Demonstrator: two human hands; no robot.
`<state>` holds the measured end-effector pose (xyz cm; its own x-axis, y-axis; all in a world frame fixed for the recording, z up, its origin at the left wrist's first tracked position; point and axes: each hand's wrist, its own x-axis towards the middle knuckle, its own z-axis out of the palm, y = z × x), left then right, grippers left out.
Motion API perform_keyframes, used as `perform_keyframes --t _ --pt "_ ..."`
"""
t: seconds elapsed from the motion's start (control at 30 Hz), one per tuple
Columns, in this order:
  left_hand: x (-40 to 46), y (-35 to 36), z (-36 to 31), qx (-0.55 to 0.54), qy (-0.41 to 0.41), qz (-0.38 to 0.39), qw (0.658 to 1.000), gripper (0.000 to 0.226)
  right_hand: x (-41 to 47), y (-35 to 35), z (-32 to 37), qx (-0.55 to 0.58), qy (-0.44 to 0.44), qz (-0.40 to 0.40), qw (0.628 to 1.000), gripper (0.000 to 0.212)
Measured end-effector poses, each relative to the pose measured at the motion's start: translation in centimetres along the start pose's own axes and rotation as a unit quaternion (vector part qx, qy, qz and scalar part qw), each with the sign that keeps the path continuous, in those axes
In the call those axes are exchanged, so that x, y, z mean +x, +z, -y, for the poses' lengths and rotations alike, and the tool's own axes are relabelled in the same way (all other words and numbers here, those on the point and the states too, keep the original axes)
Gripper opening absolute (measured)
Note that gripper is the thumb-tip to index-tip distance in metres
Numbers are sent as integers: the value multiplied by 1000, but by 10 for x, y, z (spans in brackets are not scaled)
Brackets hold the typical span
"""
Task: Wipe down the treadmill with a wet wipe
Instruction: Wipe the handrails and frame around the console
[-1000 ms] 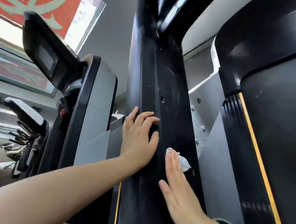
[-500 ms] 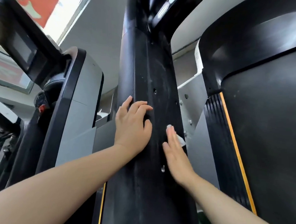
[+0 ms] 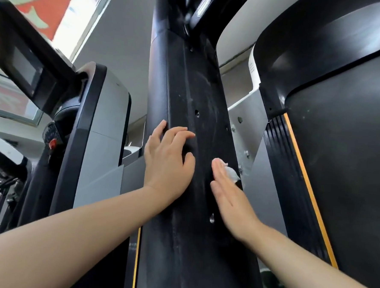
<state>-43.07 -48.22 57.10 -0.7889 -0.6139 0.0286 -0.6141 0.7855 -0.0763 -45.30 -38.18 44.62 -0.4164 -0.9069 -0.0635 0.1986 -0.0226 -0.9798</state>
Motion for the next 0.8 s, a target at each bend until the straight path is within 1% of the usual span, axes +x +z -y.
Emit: perform_keyframes --t 0.07,0.1,0.23,0.3,0.37,0.47,0.57,0.63,0.67,0.7,0.8 --pt "1 1 1 -1 3 -5 1000 33 -26 12 1 -23 -43 17 999 55" --pt "1 1 1 -1 2 -7 1000 33 -28 12 -1 -33 -51 17 998 55" --pt "0 2 1 -3 3 -6 1000 34 20 -6 2 -43 -21 0 999 51" --pt "0 2 0 -4 4 -7 1000 40 30 -9 6 -36 -18 -11 999 52" --pt "0 2 0 -3 1 -6 1000 43 10 -4 1 -30 -26 4 999 53" --pt "0 2 1 -3 4 -6 1000 43 -27 5 -12 -64 -59 33 996 54" --pt "0 2 1 -4 3 -7 1000 42 3 -5 -14 -74 -30 20 997 53" --pt "0 2 0 -8 1 -10 1000 42 30 -10 -2 -36 2 -13 999 54" --pt "0 2 0 -9 -1 -9 1000 43 34 -8 6 -22 2 -22 1000 55" --pt "1 2 0 -9 -3 -8 1000 43 28 -2 11 -20 -18 -21 999 57" --pt "1 0 0 -11 -3 -2 1000 44 -30 27 12 -82 -112 26 990 66"
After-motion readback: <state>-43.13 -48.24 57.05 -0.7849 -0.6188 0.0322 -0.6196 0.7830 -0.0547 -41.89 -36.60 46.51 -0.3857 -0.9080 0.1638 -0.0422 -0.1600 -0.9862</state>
